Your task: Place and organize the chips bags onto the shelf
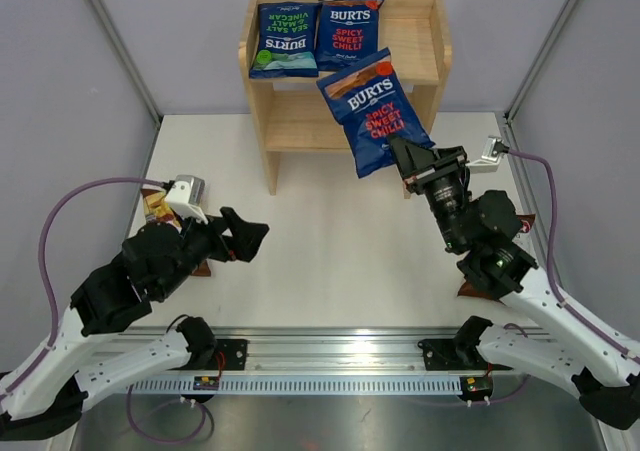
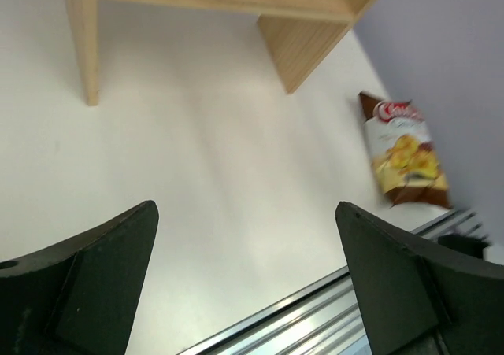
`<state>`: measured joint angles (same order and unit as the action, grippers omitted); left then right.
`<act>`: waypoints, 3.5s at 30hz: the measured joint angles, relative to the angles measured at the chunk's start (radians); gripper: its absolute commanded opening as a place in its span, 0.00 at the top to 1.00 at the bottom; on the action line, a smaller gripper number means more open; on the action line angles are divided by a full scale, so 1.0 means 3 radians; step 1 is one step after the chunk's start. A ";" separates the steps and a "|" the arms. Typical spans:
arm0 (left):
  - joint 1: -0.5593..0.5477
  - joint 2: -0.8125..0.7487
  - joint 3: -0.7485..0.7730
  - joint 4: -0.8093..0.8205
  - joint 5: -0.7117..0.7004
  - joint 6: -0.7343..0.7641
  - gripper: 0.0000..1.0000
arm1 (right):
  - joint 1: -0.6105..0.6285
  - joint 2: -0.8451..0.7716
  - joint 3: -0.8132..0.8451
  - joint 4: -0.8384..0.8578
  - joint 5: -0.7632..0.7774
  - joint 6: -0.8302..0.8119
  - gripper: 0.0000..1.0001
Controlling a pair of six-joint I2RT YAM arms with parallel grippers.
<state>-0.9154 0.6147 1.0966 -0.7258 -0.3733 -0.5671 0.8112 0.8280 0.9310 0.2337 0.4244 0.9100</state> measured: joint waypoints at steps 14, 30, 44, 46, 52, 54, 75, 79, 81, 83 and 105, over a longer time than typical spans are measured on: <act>0.0000 -0.0813 -0.0668 -0.0519 0.0045 0.0418 0.01 | -0.0821 0.1260 0.1357 -0.0182 0.0364 0.0833 1.00; 0.0000 -0.1183 -0.0896 -0.0444 0.0019 0.0370 0.01 | -0.1142 0.1906 0.2173 -0.0877 0.0463 0.1340 1.00; -0.0031 -0.1259 -0.0909 -0.0443 0.0010 0.0341 0.01 | -0.1218 0.2205 0.2439 -0.1194 0.0454 0.1283 1.00; -0.0052 -0.1291 -0.0909 -0.0443 0.0006 0.0341 0.01 | -0.1218 0.2216 0.2443 -0.1208 0.0451 0.1283 1.00; -0.0078 -0.1329 -0.0909 -0.0443 0.0003 0.0329 0.01 | -0.1218 0.2218 0.2435 -0.1231 0.0443 0.1298 1.00; -0.0080 -0.1330 -0.0909 -0.0443 0.0001 0.0329 0.01 | -0.1218 0.2219 0.2427 -0.1239 0.0432 0.1325 1.00; -0.0109 -0.1414 -0.0909 -0.0444 -0.0015 0.0318 0.01 | -0.1218 0.2249 0.2341 -0.1382 0.0394 0.1606 0.98; -0.0111 -0.1418 -0.0909 -0.0443 -0.0019 0.0318 0.01 | -0.1218 0.2253 0.2358 -0.1397 0.0412 0.1591 0.91; -0.0111 -0.1418 -0.0909 -0.0443 -0.0019 0.0318 0.01 | -0.1218 0.2271 0.2398 -0.1439 0.0430 0.1568 0.87; -0.0112 -0.1418 -0.0909 -0.0443 -0.0019 0.0318 0.01 | -0.1218 0.2289 0.2436 -0.1476 0.0444 0.1550 0.83; -0.0117 -0.1459 -0.0910 -0.0443 -0.0018 0.0318 0.01 | -0.1218 0.2282 0.2837 -0.2041 0.0413 0.1433 0.38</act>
<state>-0.9504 0.1772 0.8234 -0.8585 -0.3786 -0.4717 0.4458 1.5127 1.7821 -0.3786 0.5484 1.3399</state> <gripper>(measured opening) 0.988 0.617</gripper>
